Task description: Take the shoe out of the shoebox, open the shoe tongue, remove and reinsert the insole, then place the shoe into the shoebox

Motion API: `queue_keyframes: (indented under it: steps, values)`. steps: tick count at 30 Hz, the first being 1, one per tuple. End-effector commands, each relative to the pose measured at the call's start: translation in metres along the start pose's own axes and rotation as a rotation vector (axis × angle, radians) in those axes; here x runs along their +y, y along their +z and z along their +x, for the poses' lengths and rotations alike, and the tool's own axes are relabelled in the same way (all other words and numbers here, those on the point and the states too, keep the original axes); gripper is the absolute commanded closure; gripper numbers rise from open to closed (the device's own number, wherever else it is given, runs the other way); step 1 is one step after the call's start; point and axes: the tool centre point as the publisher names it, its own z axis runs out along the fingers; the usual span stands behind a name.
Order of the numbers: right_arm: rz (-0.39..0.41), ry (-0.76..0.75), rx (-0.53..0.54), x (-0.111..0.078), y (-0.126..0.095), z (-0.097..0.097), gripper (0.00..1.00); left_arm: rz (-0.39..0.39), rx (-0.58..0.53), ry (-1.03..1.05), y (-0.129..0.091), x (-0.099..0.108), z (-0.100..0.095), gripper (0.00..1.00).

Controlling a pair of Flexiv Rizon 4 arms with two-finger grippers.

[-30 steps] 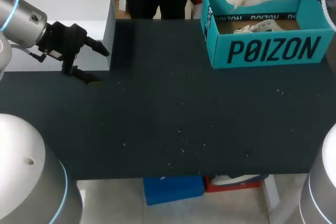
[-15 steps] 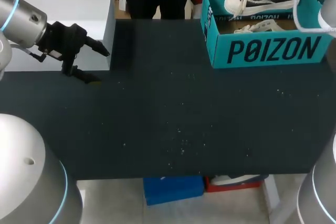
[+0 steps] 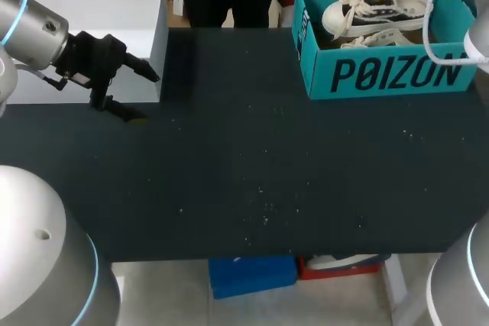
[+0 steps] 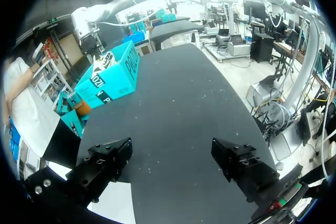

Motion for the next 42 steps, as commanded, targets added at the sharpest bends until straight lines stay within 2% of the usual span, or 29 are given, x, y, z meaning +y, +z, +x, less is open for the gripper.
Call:
queue_keyframes:
  steps: [1, 12, 24, 25, 26, 27, 29, 30, 36, 39, 42]
  values:
    - [-0.002, -0.003, 0.13, 0.0, 0.012, -0.031, 1.0, -0.002, -0.004, 0.002, 0.001, 0.0, 0.001, 0.0]
    - [0.012, -0.022, 0.174, -0.003, 0.032, -0.04, 1.0, -0.002, -0.004, 0.002, 0.001, 0.0, 0.001, 0.0]
    - [0.016, -0.008, 0.222, -0.008, 0.049, -0.037, 1.0, -0.002, -0.004, 0.002, 0.001, 0.0, 0.001, 0.0]
    - [0.016, -0.008, 0.223, -0.009, 0.049, -0.037, 0.93, -0.002, -0.004, 0.002, 0.001, 0.0, 0.001, 0.0]
    - [0.019, -0.009, 0.227, -0.009, 0.049, -0.037, 0.79, -0.002, -0.004, 0.002, 0.001, 0.0, 0.001, 0.0]
    - [0.02, -0.008, 0.228, -0.01, 0.048, -0.037, 0.69, -0.002, -0.004, 0.002, 0.001, 0.0, 0.001, 0.0]
    - [0.023, -0.004, 0.229, -0.012, 0.045, -0.036, 0.61, -0.002, -0.004, 0.002, 0.001, 0.0, 0.001, 0.0]
    - [0.027, -0.001, 0.231, -0.013, 0.043, -0.035, 0.6, -0.002, -0.004, 0.002, 0.001, 0.0, 0.001, 0.0]
    - [0.047, 0.018, 0.218, -0.017, 0.023, -0.03, 0.62, -0.002, -0.004, 0.002, 0.001, 0.0, 0.001, 0.0]
    - [0.06, 0.032, 0.2, -0.018, 0.008, -0.024, 0.76, -0.002, -0.004, 0.002, 0.001, 0.0, 0.001, 0.0]
    - [0.073, 0.045, 0.176, -0.017, -0.011, -0.016, 0.74, -0.002, -0.004, 0.002, 0.001, 0.0, 0.001, 0.0]
